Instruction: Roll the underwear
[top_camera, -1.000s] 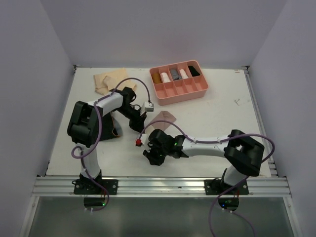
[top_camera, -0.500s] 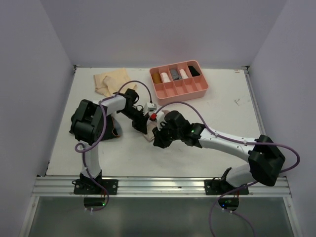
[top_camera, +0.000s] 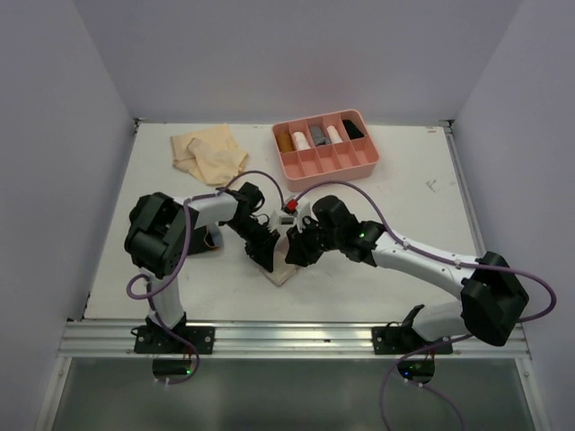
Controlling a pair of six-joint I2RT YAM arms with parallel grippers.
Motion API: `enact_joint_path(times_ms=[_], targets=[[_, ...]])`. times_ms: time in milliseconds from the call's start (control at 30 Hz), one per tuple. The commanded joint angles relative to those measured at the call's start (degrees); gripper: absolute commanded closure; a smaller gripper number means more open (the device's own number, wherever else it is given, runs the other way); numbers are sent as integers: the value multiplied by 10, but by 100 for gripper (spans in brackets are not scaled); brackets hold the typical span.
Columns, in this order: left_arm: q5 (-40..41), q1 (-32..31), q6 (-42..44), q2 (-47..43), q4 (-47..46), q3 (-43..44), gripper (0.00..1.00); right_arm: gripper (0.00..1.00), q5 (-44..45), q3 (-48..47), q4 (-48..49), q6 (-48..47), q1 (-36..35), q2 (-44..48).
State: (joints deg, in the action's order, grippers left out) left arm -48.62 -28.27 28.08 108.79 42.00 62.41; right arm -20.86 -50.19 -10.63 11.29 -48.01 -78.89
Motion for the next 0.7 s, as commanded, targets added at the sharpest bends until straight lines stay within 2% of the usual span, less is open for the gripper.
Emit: enact_joint_path(times_ms=[0,133,267,500,567,667], targets=[[37,1,-75,13,-13,27,75,71,-11,7,-19,-46,-5,37],[29,1,-87,-3,-25,34,67,70,12,-1,-67,-73,-14,50],[-38,1,-87,-38,-24,38,62,70,33,-16,-96,-82,-32,46],[-121,8,-52,-85,-13,44,62,74,87,-19,-68,-44,-86,28],[-125,16,-62,-91,-10,45,62,74,106,-19,-54,-31,-100,30],[-116,61,-99,-100,-34,44,63,71,163,-34,-52,-24,-121,12]])
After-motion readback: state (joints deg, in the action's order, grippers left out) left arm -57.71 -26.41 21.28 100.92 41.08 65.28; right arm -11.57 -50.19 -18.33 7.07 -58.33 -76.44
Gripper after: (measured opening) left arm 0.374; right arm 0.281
